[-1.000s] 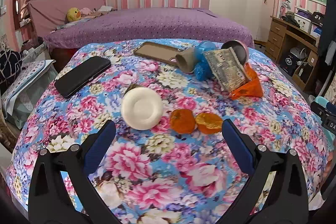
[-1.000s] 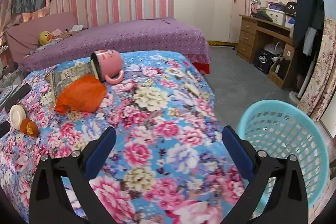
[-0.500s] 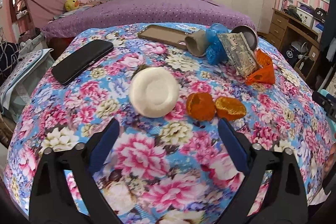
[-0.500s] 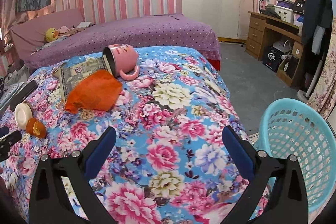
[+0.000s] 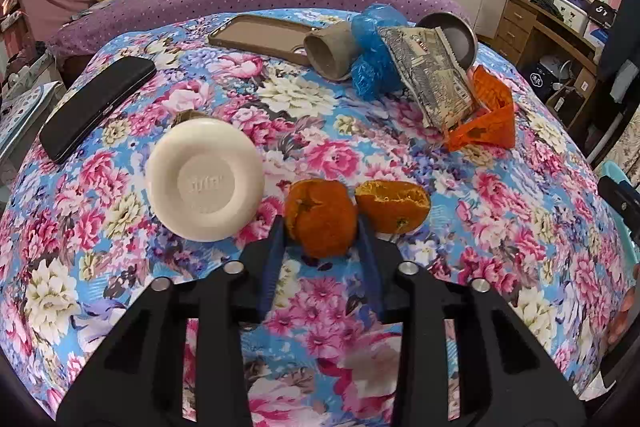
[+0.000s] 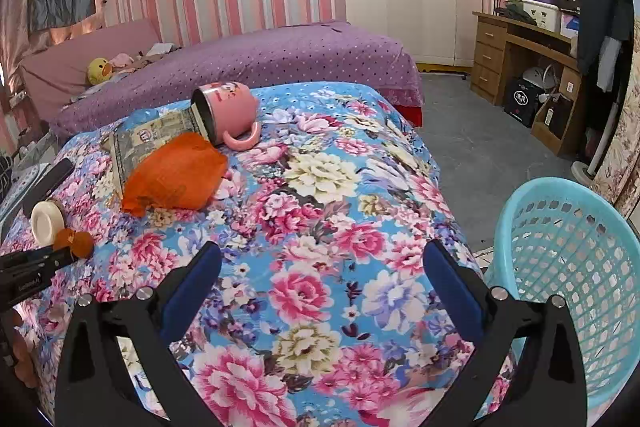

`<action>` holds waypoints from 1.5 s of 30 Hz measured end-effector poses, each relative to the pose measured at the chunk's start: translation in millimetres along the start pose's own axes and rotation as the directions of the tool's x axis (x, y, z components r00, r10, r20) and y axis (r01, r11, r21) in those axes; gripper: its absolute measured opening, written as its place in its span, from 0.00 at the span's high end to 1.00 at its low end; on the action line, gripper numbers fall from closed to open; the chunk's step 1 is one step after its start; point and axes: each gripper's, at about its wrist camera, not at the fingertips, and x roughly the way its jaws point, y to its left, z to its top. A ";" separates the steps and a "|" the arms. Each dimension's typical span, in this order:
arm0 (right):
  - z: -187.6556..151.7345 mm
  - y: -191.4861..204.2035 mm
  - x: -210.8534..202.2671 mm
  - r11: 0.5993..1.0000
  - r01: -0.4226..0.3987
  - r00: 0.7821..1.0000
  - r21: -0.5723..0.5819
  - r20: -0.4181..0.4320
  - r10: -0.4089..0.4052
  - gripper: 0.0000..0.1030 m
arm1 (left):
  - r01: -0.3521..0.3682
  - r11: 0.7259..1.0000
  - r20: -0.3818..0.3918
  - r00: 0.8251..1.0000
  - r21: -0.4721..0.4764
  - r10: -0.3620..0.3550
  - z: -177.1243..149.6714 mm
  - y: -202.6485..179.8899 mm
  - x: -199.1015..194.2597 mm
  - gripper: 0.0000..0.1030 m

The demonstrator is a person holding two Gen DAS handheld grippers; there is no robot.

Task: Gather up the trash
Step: 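Grasp an orange peel piece with the left tool while the right tool grasps another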

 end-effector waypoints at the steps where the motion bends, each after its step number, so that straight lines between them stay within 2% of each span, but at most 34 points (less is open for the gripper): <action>1: -0.2 2.1 -0.3 1.000 -0.003 1.000 -0.006 0.001 0.003 0.04 | 0.005 1.000 0.007 1.000 0.000 -0.005 0.2 -0.1 -1.6 0.71; 4: -0.7 10.9 -1.9 1.000 -0.013 1.000 -0.021 0.004 0.013 0.04 | 0.025 1.000 0.040 0.999 0.002 -0.025 0.3 1.4 -12.1 0.72; 9: -4.7 35.9 -2.2 0.998 -0.042 0.999 -0.053 -0.004 0.041 0.04 | 0.003 1.000 0.102 0.995 0.027 -0.005 -1.1 8.7 -38.8 0.72; 16: -8.8 88.2 -5.0 0.987 -0.125 0.992 -0.098 -0.012 0.124 0.04 | -0.043 0.999 0.139 0.989 -0.011 0.045 -0.8 51.4 -55.8 0.72; 21: -12.6 130.0 -1.1 0.973 -0.148 0.989 -0.176 -0.039 0.144 0.04 | -0.073 0.995 0.138 0.987 -0.070 0.082 -2.0 90.1 -59.7 0.72; 26: -13.4 165.5 -0.6 0.960 -0.158 0.987 -0.233 -0.046 0.151 0.04 | -0.108 0.991 0.139 0.983 -0.080 0.119 -4.4 110.7 -59.9 0.72; 33: -15.9 200.5 16.0 0.944 -0.184 0.981 -0.272 -0.113 0.159 0.06 | -0.114 0.987 0.111 0.986 -0.113 0.127 -6.7 127.0 -52.7 0.72; 36: -13.1 206.8 23.7 0.940 -0.207 0.974 -0.271 -0.145 0.173 0.21 | -0.110 0.988 0.110 0.986 -0.110 0.122 -6.9 125.5 -52.3 0.72; 41: -17.3 213.2 35.6 0.914 -0.305 0.943 -0.267 -0.216 0.252 0.62 | -0.104 0.989 0.104 0.988 -0.104 0.115 -6.9 120.7 -48.9 0.72; 43: -16.9 215.2 33.2 0.905 -0.324 0.940 -0.275 -0.205 0.274 0.71 | -0.103 0.989 0.106 0.988 -0.104 0.114 -6.5 119.4 -49.2 0.72; 45: -16.8 214.3 28.9 0.902 -0.327 0.941 -0.282 -0.187 0.282 0.71 | -0.096 0.990 0.110 0.988 -0.106 0.107 -6.2 117.9 -50.6 0.72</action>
